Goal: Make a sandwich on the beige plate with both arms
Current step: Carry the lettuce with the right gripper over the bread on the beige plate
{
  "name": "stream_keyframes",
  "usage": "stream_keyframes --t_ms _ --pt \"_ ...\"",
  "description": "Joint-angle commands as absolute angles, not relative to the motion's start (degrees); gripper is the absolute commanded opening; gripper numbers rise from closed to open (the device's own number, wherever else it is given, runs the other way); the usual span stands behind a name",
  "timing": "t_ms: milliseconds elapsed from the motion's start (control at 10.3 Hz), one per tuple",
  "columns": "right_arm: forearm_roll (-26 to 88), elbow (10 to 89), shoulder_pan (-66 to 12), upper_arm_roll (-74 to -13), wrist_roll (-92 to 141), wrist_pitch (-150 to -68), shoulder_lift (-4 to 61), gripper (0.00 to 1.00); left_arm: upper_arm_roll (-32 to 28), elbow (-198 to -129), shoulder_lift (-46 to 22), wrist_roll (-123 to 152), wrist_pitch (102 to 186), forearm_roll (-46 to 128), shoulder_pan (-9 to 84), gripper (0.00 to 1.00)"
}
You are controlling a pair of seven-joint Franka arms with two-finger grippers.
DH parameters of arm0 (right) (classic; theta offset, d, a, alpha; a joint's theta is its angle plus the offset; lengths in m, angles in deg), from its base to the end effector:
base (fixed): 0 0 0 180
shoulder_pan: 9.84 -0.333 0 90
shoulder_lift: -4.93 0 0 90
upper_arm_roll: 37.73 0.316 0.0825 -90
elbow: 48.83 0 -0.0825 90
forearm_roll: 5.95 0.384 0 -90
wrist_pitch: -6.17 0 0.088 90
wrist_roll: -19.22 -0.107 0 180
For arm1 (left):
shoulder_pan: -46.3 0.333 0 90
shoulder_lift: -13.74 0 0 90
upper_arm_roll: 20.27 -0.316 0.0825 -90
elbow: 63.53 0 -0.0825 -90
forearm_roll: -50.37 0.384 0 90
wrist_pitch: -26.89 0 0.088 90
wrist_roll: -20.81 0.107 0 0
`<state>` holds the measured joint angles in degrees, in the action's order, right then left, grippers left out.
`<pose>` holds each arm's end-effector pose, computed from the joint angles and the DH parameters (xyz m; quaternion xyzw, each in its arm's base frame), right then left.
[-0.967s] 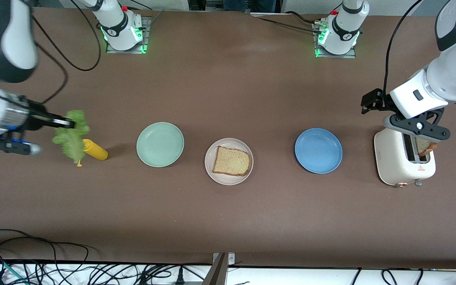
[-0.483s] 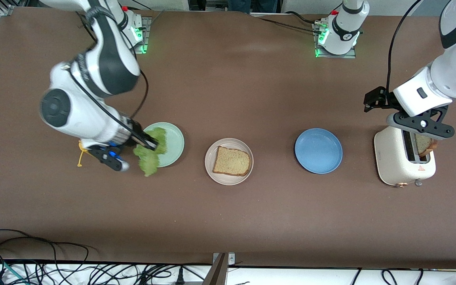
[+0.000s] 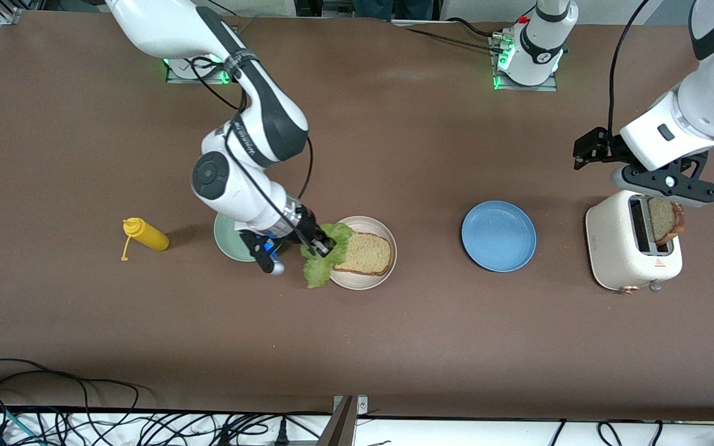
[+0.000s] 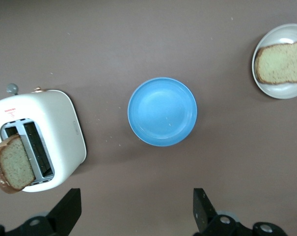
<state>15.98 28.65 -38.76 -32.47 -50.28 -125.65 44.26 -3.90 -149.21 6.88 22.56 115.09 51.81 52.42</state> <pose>0.6314 0.4183 0.3484 -0.8848 0.4085 0.0657 0.2144 0.5782 -0.0918 0.5915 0.9939 -0.1041 -0.0357 0.0017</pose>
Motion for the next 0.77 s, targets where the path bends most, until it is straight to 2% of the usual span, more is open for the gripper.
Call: stream_keyframes --t_ms 0,387,677 --pt "16.82 25.79 -41.46 -31.58 -53.37 -128.12 48.33 0.00 -5.85 -155.29 11.81 17.58 118.38 50.72 52.10 1.00" --pt "11.13 27.29 -44.11 -31.67 -53.55 -128.03 50.62 0.00 -10.60 -160.29 16.28 21.66 118.65 50.81 49.90 1.00" --pt "4.71 27.20 -44.47 -31.84 -53.55 -130.58 53.17 0.00 -14.53 -161.00 16.91 25.29 118.65 50.29 46.23 1.00"
